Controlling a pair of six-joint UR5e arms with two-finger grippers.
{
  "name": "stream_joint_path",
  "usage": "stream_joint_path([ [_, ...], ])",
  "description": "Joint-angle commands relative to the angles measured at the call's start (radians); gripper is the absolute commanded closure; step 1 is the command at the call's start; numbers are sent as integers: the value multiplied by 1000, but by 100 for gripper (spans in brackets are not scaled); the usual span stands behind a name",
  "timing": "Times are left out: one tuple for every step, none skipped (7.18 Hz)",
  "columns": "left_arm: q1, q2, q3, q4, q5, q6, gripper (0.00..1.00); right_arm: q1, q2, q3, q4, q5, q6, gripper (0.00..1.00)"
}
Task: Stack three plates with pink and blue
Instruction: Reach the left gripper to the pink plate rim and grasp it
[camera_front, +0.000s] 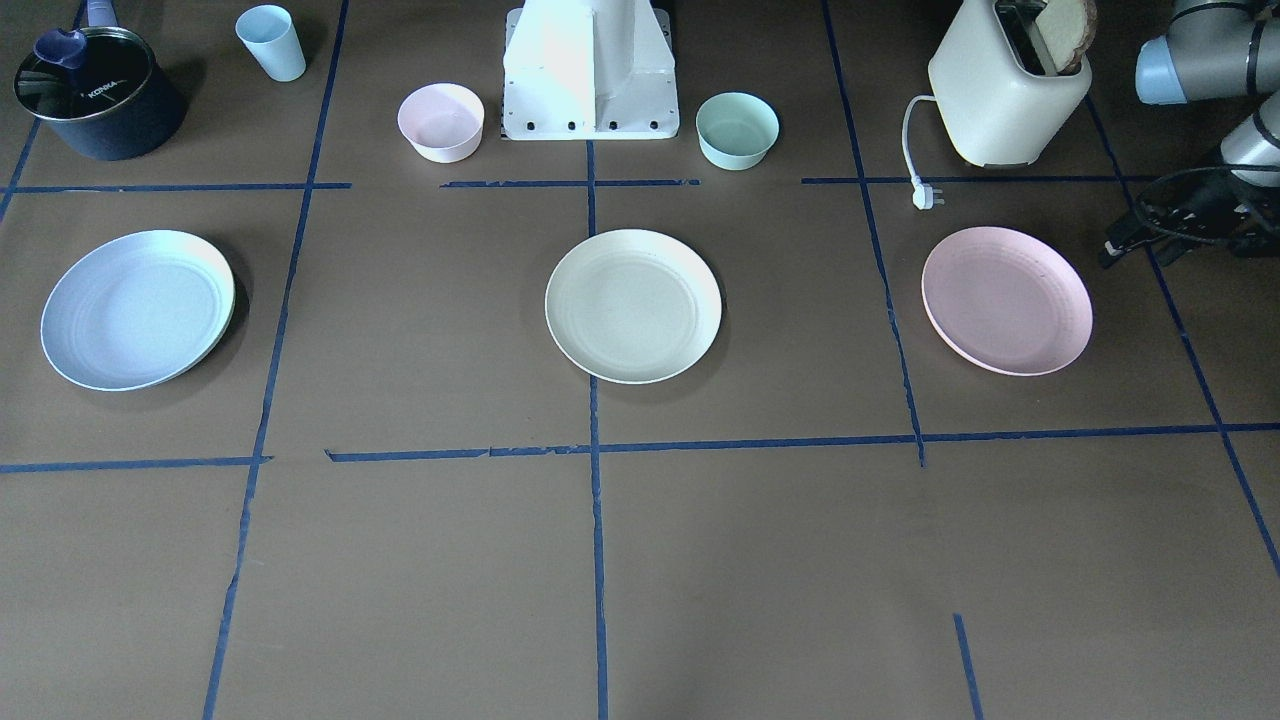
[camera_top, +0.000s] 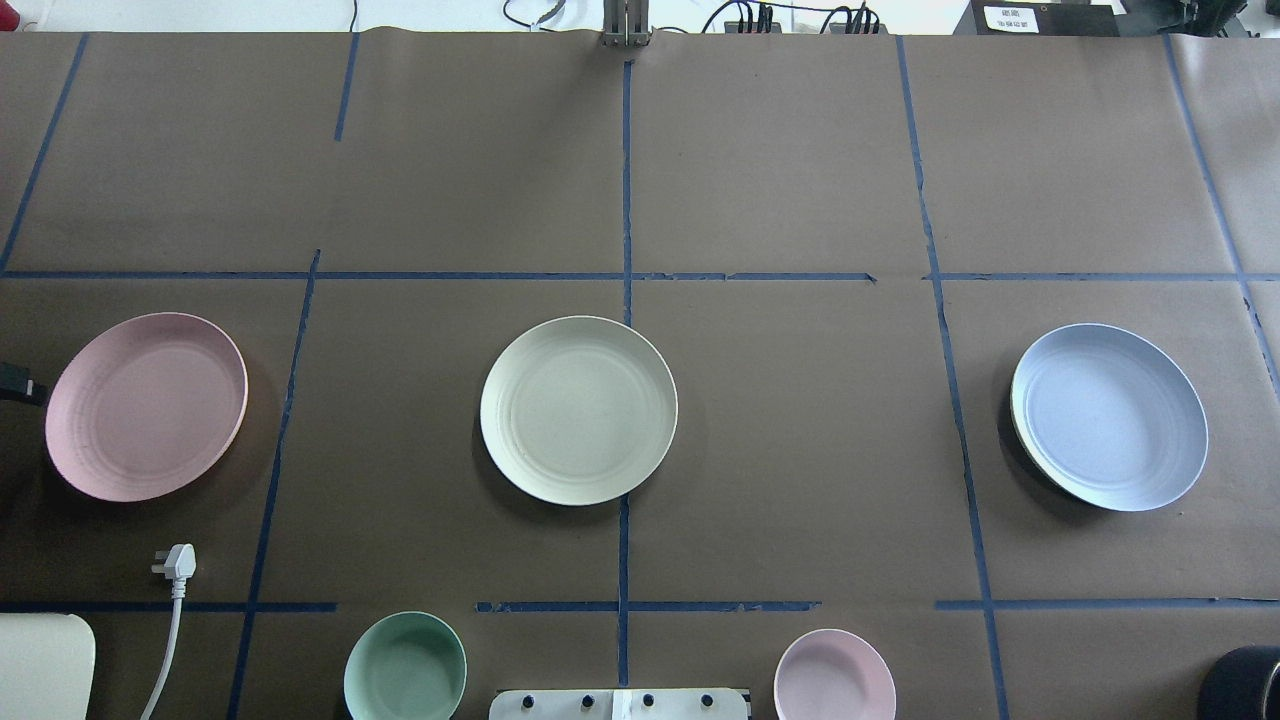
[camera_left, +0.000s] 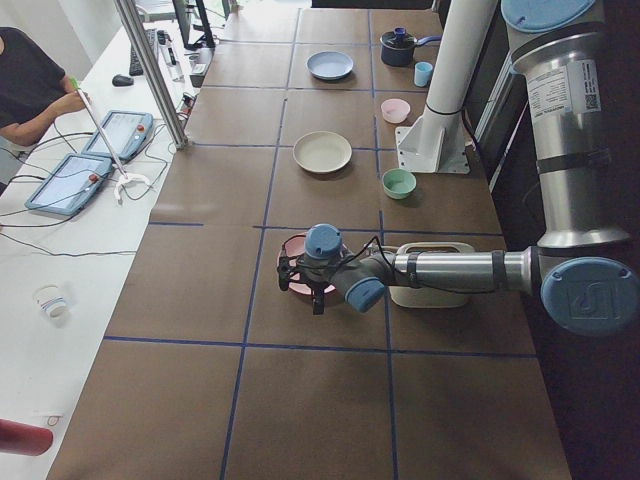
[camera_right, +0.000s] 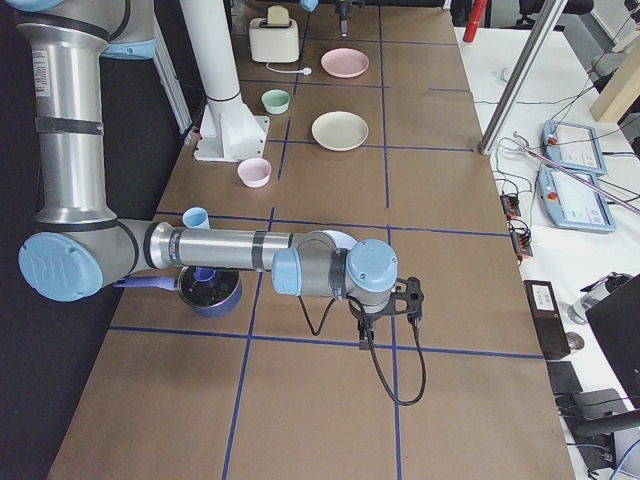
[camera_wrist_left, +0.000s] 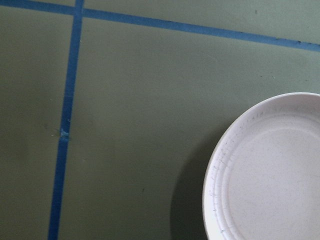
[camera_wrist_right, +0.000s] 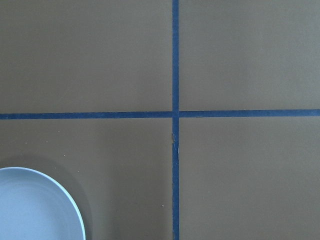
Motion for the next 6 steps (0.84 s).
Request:
stream_joint_path([
  [60,-63,91,-50,19,-54,0,1,20,8,-3,2,1,0],
  [62,-65,100,-50,17,-54,1,1,14,8,-3,2,-1,0],
  [62,-65,99,-50,16,-59,15,1,12,8,-3,0,-1,0],
  [60,-64,93,-50,13,-74,42,-1,11,8,-1,-1,-1,0],
  [60,-64,93,-58,11,-70,62,-1,14,8,-1,-1,-1,0],
  [57,-56,93,-74,8,-64,86,-1,15,8,-1,-1,-1,0],
])
